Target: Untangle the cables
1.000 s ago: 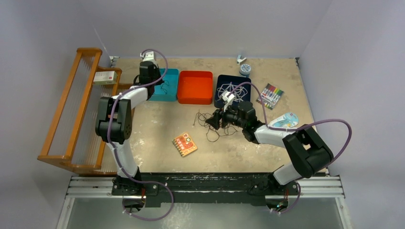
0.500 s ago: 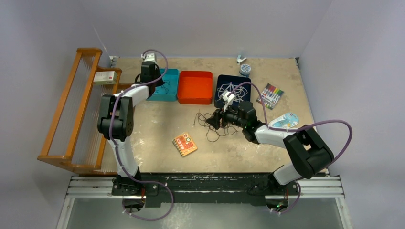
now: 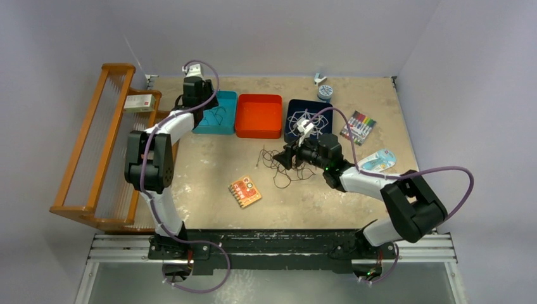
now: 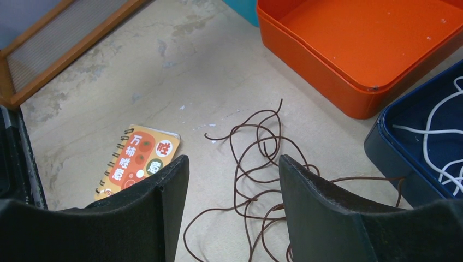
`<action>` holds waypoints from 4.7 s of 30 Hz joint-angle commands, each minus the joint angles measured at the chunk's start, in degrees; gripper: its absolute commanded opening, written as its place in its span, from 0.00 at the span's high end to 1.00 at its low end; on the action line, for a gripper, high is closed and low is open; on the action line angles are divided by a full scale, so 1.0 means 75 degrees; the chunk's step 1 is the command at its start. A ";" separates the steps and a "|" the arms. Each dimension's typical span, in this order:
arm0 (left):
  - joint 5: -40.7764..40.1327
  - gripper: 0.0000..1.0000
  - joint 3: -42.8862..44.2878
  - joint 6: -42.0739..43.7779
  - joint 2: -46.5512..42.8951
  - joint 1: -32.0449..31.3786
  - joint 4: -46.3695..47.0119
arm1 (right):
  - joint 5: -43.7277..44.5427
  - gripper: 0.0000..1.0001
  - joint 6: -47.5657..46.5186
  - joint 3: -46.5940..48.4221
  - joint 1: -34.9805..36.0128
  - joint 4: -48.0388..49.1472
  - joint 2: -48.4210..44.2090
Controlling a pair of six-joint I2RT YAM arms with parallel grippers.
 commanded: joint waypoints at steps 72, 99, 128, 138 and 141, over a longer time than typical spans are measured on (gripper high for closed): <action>-0.0273 0.57 0.0936 0.0105 -0.0376 0.0029 -0.0346 | -0.0096 0.39 -0.0077 0.0113 0.0042 0.0233 0.0187; -0.0743 0.52 -0.2235 -0.1100 -0.3841 -0.2067 -0.1349 | 0.5164 0.25 0.1744 0.0127 0.0032 -0.2025 -0.2107; 0.0240 0.56 -0.3927 -0.1078 -0.2866 -0.4272 0.0509 | 0.3581 0.26 0.2547 0.0276 -0.0803 -0.3247 -0.1772; 0.0056 0.70 -0.3386 -0.0956 -0.1904 -0.4270 0.0794 | 0.3476 0.27 0.2422 0.0330 -0.0803 -0.3112 -0.1565; -0.0109 0.77 -0.3213 -0.0866 -0.1693 -0.4270 0.0888 | 0.3432 0.27 0.2416 0.0303 -0.0803 -0.3048 -0.1565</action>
